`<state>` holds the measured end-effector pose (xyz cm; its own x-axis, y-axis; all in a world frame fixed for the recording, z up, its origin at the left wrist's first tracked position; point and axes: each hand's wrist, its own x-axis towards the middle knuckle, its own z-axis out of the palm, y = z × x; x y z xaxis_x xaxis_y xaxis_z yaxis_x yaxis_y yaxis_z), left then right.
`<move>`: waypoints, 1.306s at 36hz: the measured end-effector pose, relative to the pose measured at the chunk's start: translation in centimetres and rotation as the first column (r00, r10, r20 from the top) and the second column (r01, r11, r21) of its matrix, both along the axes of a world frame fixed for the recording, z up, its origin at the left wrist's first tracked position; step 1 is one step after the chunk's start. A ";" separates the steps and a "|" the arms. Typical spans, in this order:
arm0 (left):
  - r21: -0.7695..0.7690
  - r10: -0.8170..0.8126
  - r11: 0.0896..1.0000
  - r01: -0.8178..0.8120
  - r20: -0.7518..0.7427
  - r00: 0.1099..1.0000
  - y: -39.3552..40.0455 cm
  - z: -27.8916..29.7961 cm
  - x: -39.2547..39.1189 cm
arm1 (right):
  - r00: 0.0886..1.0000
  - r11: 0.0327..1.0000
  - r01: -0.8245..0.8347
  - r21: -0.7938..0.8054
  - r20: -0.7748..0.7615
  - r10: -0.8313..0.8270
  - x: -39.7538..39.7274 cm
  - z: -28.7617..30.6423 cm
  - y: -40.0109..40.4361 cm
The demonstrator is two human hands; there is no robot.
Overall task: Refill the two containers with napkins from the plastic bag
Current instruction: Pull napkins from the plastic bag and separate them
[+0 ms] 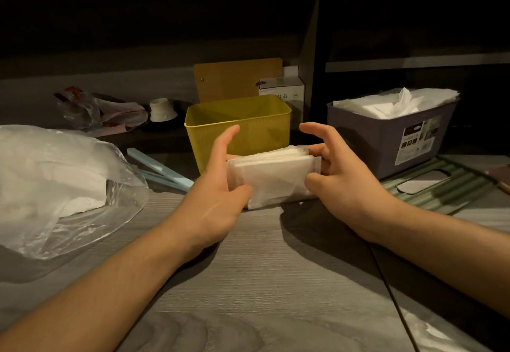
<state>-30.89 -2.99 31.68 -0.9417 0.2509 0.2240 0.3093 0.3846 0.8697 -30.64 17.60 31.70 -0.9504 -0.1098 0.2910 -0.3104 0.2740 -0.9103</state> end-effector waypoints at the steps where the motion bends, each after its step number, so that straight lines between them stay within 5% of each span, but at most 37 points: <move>1: 0.011 -0.006 1.000 0.006 0.006 1.000 0.1 0.0 0.0 | 1.000 1.000 -0.009 -0.009 0.002 0.009 0.0 0.0 -0.2; 11: 0.027 0.009 1.000 -0.009 -0.012 1.000 0.9 0.3 0.3 | 0.992 0.990 -0.128 -0.058 0.017 0.129 0.0 0.4 -1.4; 30: 0.048 -0.022 0.999 0.020 0.045 0.999 -0.8 0.6 0.0 | 0.990 0.963 -0.138 0.230 0.070 0.125 -0.4 1.1 0.5; 43: 0.065 0.022 0.998 -0.026 0.057 0.998 -1.3 0.8 -0.2 | 0.987 0.978 -0.159 0.133 0.016 0.159 -0.7 0.9 0.9; 47: 0.164 0.034 0.985 -0.044 0.062 0.998 -1.2 1.3 0.1 | 0.971 0.976 -0.217 -0.017 0.100 0.218 -0.8 1.1 1.1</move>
